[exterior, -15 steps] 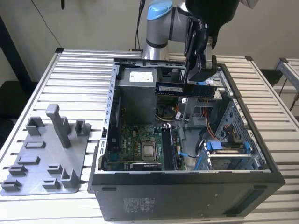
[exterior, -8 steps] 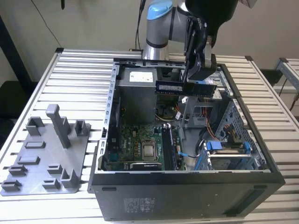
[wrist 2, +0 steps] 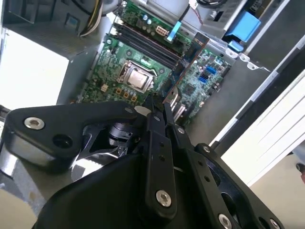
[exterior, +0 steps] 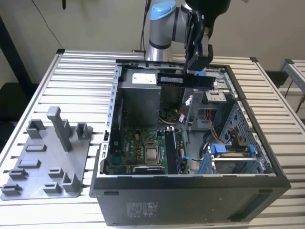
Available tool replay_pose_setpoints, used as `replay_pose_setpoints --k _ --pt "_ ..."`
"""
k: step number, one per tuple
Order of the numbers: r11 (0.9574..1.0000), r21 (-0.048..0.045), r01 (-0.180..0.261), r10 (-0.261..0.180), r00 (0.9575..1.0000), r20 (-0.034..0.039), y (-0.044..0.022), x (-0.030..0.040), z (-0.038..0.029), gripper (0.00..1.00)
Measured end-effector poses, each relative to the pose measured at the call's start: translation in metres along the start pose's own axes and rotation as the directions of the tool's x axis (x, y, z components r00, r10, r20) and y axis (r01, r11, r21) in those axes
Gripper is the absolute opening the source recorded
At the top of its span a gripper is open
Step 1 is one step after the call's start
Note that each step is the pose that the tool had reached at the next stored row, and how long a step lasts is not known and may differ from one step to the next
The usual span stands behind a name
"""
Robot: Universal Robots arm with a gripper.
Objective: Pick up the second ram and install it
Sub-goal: 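Insert the second ram into the second slot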
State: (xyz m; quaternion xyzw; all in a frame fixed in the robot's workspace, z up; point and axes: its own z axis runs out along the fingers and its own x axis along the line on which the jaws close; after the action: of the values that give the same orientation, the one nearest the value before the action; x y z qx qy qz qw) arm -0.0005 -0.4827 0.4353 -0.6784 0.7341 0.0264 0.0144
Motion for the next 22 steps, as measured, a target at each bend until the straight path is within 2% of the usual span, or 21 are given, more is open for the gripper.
replay_pose_setpoints --k 3,6,8,22 --pt "1.0000 0.0000 0.000 0.000 1.0000 0.0001 0.0007 -0.0098 0.0015 0.14" --pt "1.0000 0.0000 0.000 0.000 1.0000 0.0001 0.0010 -0.0148 0.0022 0.14" --pt "1.0000 -0.0002 0.000 0.000 1.0000 0.0037 0.0013 -0.0185 0.0028 0.14" --pt "1.0000 -0.0003 0.000 0.000 1.0000 0.0038 0.0014 -0.0197 0.0030 0.14"
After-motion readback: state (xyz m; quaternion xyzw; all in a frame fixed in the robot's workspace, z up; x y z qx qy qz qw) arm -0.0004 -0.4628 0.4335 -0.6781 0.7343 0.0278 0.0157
